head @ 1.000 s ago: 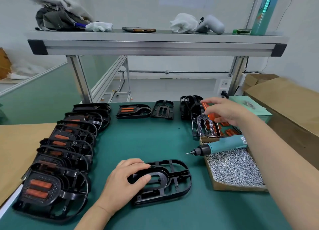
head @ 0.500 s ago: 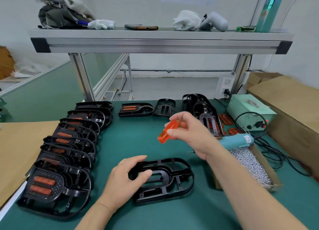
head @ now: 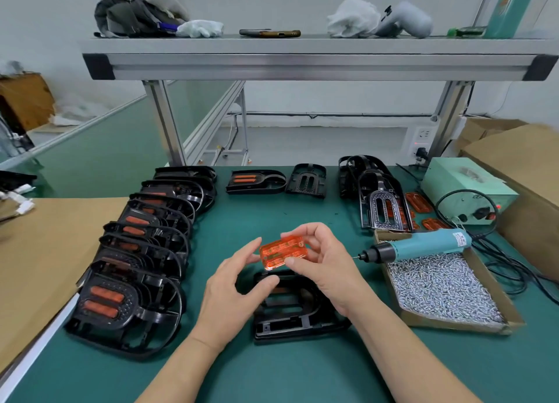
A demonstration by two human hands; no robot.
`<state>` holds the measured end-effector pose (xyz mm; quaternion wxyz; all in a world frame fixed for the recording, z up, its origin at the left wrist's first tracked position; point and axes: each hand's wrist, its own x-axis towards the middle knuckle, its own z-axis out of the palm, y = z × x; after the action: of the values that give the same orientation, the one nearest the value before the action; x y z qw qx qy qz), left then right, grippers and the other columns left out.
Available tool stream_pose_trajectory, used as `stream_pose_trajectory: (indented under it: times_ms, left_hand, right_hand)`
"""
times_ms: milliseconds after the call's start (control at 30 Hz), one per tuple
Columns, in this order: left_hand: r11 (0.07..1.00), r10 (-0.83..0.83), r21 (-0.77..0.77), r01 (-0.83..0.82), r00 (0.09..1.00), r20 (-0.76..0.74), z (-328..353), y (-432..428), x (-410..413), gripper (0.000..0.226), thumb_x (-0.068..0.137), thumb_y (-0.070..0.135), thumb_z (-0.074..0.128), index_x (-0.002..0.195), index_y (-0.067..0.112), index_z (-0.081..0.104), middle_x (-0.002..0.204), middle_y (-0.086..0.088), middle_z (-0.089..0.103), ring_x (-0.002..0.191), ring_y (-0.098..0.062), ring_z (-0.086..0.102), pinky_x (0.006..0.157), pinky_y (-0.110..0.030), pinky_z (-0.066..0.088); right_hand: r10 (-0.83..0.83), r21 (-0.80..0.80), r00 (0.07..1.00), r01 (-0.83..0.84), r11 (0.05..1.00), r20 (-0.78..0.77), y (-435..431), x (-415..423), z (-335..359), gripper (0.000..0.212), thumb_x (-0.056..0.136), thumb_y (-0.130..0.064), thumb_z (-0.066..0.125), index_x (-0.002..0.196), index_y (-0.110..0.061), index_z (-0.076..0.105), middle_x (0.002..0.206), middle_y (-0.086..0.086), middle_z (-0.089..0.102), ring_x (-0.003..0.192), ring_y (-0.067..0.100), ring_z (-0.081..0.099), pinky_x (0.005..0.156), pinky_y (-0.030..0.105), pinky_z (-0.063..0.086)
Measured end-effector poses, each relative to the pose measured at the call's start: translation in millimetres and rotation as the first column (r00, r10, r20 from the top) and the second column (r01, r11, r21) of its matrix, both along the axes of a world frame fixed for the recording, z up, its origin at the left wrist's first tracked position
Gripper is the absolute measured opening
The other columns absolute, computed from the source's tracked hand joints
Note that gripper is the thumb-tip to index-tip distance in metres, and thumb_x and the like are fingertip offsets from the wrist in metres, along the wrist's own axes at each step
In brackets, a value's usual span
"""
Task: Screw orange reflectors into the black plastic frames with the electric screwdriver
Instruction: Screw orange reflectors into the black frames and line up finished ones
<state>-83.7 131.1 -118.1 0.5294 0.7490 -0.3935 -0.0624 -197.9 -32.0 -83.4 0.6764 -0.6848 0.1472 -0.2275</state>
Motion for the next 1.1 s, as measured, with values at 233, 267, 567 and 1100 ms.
stream_pose_trajectory:
  times_ms: [233,267,567,1100]
  left_hand:
    - [0.998,0.035,-0.058,-0.029,0.995,0.096,3.0,0.1,-2.4,0.054,0.076,0.048,0.074,0.127,0.038,0.062,0.114,0.016,0.069,0.116,-0.009,0.06,0.101,-0.014,0.04]
    - [0.998,0.042,-0.059,-0.037,0.994,0.101,2.5,0.1,-2.2,0.054,0.076,0.046,0.077,0.127,0.036,0.063,0.114,0.015,0.069,0.115,-0.009,0.06,0.101,-0.014,0.04]
    - [0.996,0.051,-0.079,-0.045,0.995,0.084,4.4,1.0,-4.8,0.05,0.075,0.043,0.074,0.124,0.033,0.066,0.114,0.02,0.067,0.114,-0.005,0.06,0.099,-0.009,0.038]
    - [0.996,0.037,-0.083,-0.03,0.996,0.084,2.3,0.6,-3.0,0.044,0.077,0.039,0.075,0.12,0.037,0.066,0.116,0.033,0.063,0.118,-0.008,0.057,0.101,-0.012,0.038]
  right_hand:
    - [-0.011,0.068,0.999,0.014,0.998,-0.042,2.0,1.7,-8.2,0.041,0.08,-0.008,0.076,0.114,-0.018,0.057,0.114,0.003,0.073,0.104,0.017,0.071,0.089,0.027,0.052]
    - [-0.007,0.067,0.999,0.01,0.998,-0.049,2.5,1.9,-9.0,0.041,0.079,-0.009,0.077,0.114,-0.018,0.057,0.113,0.002,0.073,0.104,0.016,0.071,0.089,0.026,0.052]
    - [0.02,0.026,0.997,-0.018,1.0,-0.08,3.1,0.4,-11.4,0.042,0.076,-0.014,0.078,0.113,-0.018,0.057,0.113,0.001,0.074,0.105,0.017,0.071,0.091,0.03,0.054]
    - [-0.002,-0.034,0.996,-0.001,0.999,-0.088,3.0,-2.3,-7.4,0.05,0.072,-0.022,0.079,0.116,-0.025,0.057,0.113,-0.001,0.074,0.105,0.015,0.07,0.098,0.037,0.054]
